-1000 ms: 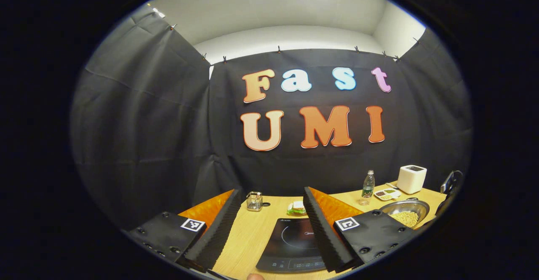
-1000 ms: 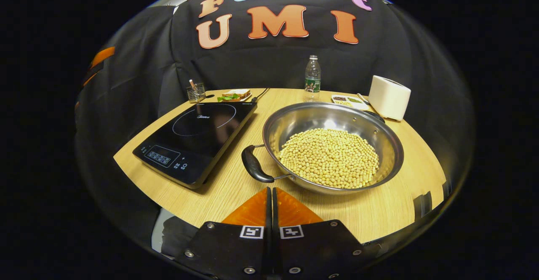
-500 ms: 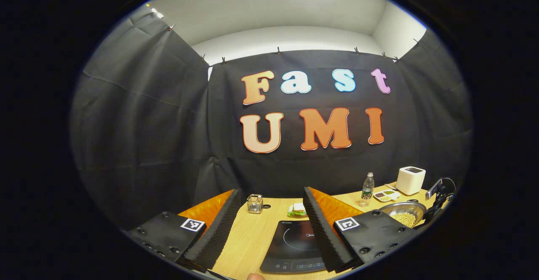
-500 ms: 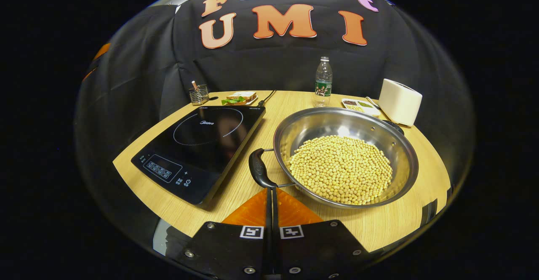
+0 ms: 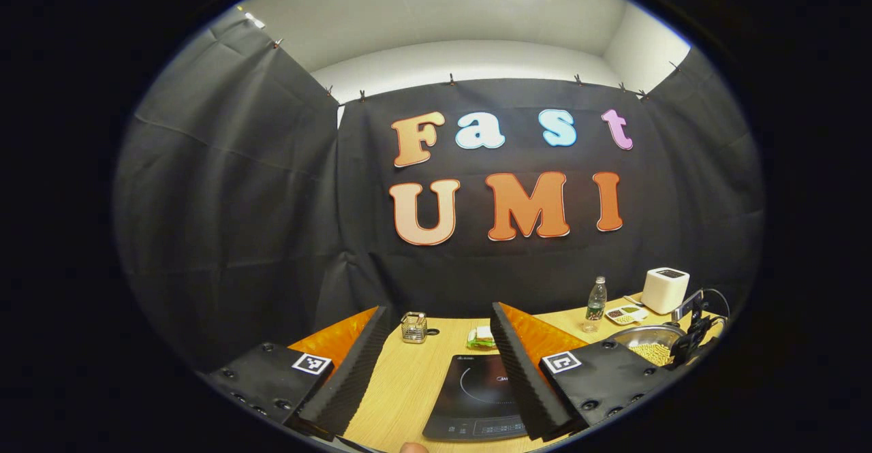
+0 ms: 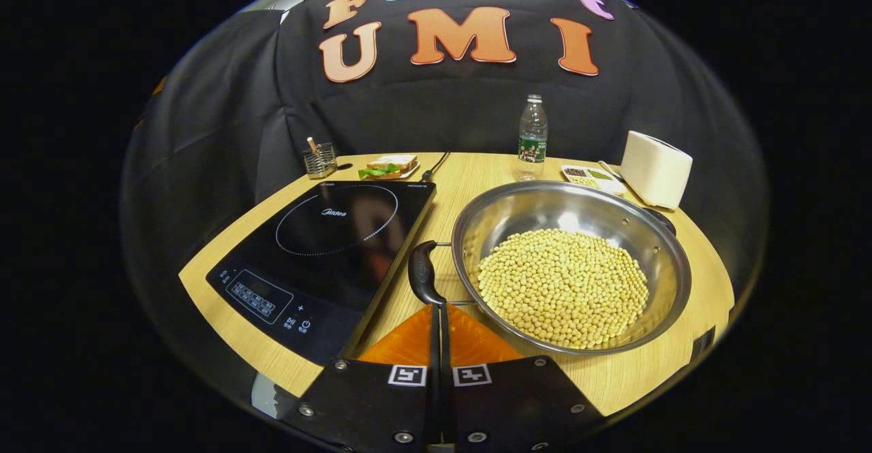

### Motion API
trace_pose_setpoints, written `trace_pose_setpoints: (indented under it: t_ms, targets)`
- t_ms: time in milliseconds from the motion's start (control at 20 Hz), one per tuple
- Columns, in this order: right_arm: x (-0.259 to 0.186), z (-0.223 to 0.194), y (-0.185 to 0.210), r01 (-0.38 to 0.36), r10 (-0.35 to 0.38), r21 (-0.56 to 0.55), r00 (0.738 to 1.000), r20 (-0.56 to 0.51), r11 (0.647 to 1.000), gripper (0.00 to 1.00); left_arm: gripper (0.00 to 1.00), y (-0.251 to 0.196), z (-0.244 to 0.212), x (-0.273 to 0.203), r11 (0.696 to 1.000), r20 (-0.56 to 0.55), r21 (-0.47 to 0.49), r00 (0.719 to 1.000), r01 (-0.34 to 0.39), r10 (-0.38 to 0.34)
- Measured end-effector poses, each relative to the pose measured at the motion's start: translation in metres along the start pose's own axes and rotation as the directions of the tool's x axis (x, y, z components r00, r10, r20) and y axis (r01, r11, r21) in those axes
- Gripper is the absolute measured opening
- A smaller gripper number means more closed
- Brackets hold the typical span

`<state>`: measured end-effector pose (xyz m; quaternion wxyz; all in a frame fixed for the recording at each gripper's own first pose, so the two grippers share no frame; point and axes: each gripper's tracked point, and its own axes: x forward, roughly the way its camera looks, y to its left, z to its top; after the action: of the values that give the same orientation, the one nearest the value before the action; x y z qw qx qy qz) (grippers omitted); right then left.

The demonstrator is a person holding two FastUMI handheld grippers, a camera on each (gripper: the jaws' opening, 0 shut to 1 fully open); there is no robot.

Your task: First push the handle of the pot to place it horizontally, then grasp the pot with both hands and set it on the induction cooktop.

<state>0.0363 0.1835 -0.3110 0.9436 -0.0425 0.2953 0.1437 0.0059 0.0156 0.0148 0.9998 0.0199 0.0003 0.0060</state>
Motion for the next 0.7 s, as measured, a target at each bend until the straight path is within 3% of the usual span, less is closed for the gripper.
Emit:
trace_pose_setpoints:
  t_ms: [700]
  targets:
    - [0.039, 0.02, 0.011, -0.024, 0.023, 0.042, 0.999, 0.027, 0.999, 0.0, 0.97, -0.011, 0.0, -0.001, 1.0, -0.006, -0.006, 1.0, 0.008, -0.008]
